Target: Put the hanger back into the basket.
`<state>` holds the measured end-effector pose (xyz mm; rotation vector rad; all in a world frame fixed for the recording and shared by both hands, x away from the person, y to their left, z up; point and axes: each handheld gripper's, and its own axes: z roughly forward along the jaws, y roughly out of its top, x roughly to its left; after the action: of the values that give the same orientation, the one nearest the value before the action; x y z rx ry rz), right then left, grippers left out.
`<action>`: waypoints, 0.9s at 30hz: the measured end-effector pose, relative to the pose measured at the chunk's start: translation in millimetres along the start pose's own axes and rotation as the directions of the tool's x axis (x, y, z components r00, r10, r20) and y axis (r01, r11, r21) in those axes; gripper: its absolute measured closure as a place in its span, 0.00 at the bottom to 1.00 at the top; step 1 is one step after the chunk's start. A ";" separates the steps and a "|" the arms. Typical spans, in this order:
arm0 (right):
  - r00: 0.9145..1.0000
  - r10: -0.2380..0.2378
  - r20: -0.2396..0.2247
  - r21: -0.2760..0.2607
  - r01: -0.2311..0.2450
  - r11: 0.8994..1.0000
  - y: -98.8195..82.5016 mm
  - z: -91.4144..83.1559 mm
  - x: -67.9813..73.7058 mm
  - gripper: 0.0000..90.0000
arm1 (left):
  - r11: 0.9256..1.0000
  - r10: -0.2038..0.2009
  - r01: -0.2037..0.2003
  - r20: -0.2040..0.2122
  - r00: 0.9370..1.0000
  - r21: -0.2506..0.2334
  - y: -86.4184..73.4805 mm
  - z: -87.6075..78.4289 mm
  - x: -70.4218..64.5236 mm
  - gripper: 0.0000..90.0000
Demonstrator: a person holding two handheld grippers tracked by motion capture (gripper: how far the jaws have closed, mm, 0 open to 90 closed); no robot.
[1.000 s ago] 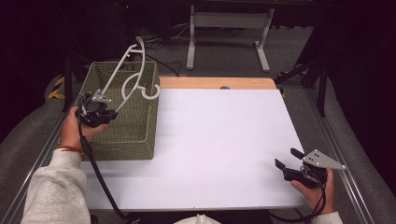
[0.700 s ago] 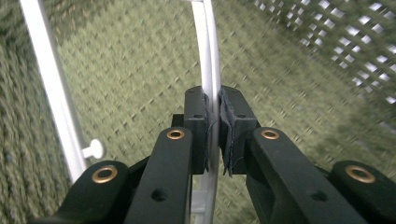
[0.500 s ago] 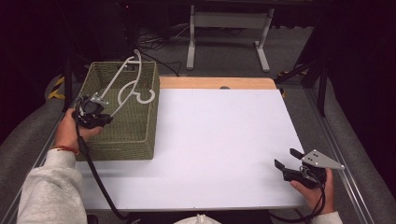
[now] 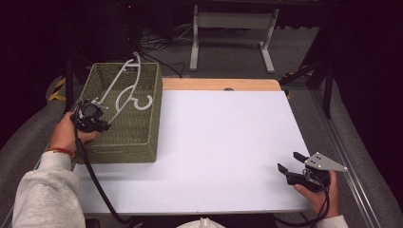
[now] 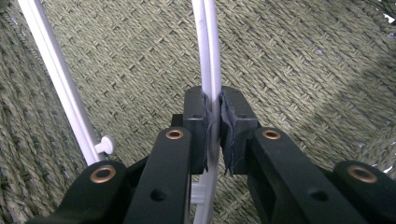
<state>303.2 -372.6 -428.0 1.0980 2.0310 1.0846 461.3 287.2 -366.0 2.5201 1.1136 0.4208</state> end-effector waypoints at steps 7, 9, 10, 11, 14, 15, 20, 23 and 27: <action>1.000 -0.005 -0.006 0.016 0.005 1.000 -0.5 2.0 0.5 0.27 | 1.000 -0.012 0.012 0.018 1.000 0.017 0.7 1.1 3.0 0.76; 1.000 -0.008 -0.007 0.019 0.008 1.000 -0.6 2.4 0.8 0.27 | 1.000 -0.019 0.019 0.017 1.000 0.000 -0.2 -0.1 3.0 0.73; 1.000 -0.006 -0.007 0.019 0.006 1.000 -0.5 2.6 0.7 0.27 | 1.000 -0.024 0.024 0.015 1.000 -0.012 -0.9 -0.7 3.2 0.70; 1.000 -0.007 -0.007 0.019 0.007 1.000 -0.4 2.6 0.8 0.27 | 0.999 -0.026 0.026 0.009 1.000 -0.022 -1.6 -1.8 3.2 0.69; 1.000 -0.010 -0.009 0.018 0.010 1.000 -0.4 2.9 1.0 0.27 | 0.998 -0.019 0.020 0.012 1.000 -0.062 -3.2 -5.1 1.9 0.68; 1.000 -0.010 -0.009 0.017 0.010 1.000 -0.3 2.9 1.1 0.27 | 0.997 -0.020 0.020 0.003 1.000 -0.081 -3.7 -6.0 1.3 0.67; 1.000 -0.012 -0.010 0.017 0.013 1.000 0.1 2.7 1.9 0.27 | 0.990 -0.013 0.013 0.003 1.000 -0.138 -5.2 -10.9 -1.1 0.66; 1.000 -0.009 -0.026 0.017 0.009 1.000 0.5 3.6 2.8 0.28 | 0.988 -0.001 0.002 0.006 1.000 -0.156 -3.7 -13.5 -4.3 0.59; 1.000 -0.016 -0.026 0.018 0.017 1.000 0.8 3.4 3.6 0.28 | 0.976 -0.011 0.010 -0.002 1.000 -0.217 -0.8 -20.4 -9.9 0.56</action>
<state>304.4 -367.9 -429.4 1.0796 2.0702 1.0795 446.1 284.2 -349.4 2.3228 1.0218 0.5143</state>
